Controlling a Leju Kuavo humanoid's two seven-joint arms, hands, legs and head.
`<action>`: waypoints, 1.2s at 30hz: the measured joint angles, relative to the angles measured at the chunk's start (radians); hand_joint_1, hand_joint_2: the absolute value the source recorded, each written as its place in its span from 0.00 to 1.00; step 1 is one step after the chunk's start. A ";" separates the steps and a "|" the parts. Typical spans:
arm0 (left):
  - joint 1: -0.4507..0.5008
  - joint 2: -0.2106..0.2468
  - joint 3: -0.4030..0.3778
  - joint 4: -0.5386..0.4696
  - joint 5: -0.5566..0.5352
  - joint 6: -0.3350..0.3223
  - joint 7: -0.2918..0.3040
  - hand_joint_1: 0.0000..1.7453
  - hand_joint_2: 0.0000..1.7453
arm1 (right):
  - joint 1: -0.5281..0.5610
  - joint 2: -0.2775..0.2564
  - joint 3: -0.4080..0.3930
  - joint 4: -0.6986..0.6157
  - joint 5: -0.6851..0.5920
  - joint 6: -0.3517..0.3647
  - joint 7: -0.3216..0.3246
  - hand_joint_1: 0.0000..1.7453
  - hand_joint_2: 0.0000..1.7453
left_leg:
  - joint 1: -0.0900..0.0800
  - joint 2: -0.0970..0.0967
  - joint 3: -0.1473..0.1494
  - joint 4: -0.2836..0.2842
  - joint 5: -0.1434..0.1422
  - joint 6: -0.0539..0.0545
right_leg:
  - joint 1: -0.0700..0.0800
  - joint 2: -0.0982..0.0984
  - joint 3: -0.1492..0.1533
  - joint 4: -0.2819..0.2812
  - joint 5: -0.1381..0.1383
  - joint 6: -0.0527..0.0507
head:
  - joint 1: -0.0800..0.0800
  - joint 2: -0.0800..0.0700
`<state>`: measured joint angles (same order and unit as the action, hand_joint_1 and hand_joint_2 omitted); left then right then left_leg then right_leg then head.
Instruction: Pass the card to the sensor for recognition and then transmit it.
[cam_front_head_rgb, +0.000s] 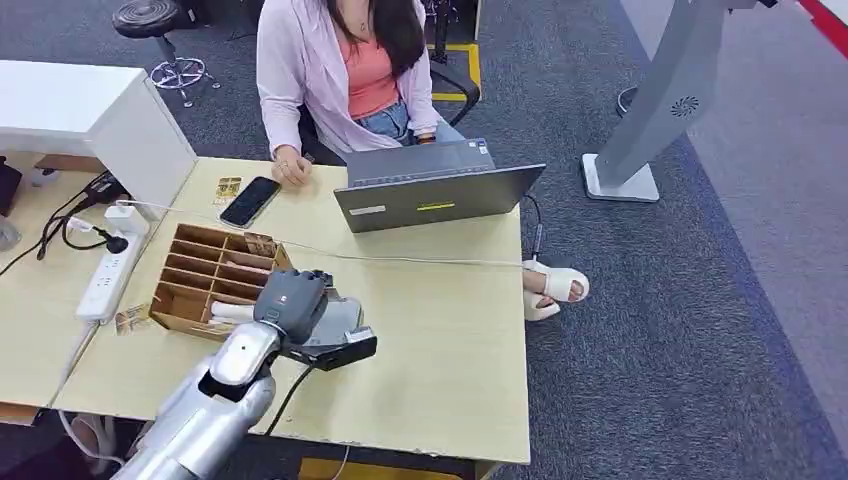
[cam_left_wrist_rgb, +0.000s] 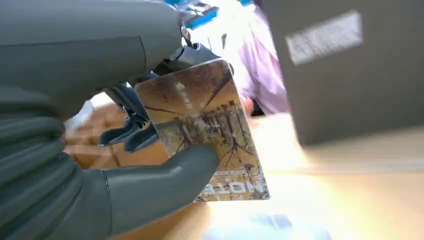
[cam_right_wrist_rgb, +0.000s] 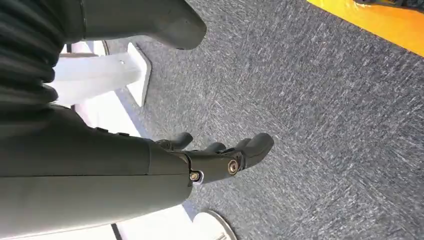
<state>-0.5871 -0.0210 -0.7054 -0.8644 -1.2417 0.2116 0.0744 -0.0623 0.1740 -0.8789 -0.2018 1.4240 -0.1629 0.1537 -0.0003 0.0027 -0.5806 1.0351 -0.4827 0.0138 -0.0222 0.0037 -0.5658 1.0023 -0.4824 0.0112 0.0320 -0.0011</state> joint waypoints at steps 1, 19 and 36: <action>-0.011 0.003 0.012 -0.005 -0.007 0.012 0.000 1.00 1.00 | 0.000 0.000 0.000 0.000 0.004 0.001 0.000 0.00 1.00 | 0.000 0.000 0.000 0.000 0.000 0.000 | 0.000 0.000 0.000 0.000 0.000 0.000 | 0.000 0.000; -0.308 0.091 0.296 0.008 -0.158 0.262 -0.037 1.00 1.00 | -0.001 0.000 0.025 0.000 0.074 0.027 -0.008 0.00 1.00 | 0.001 0.001 0.000 0.000 0.001 0.000 | 0.000 0.001 0.000 0.001 0.001 0.000 | 0.000 0.000; -0.380 0.119 0.380 0.145 -0.161 0.299 -0.046 0.00 1.00 | -0.001 0.000 0.039 0.000 0.070 0.030 -0.010 0.00 1.00 | 0.001 0.000 0.000 0.000 0.001 0.000 | 0.000 0.001 0.000 0.001 0.001 0.000 | 0.000 0.000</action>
<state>-0.9668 0.0980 -0.3250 -0.7199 -1.4023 0.5104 0.0282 -0.0636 0.1739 -0.8396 -0.2018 1.4942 -0.1331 0.1434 0.0009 0.0030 -0.5810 1.0352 -0.4814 0.0138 -0.0221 0.0042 -0.5662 1.0031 -0.4816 0.0107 0.0324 -0.0011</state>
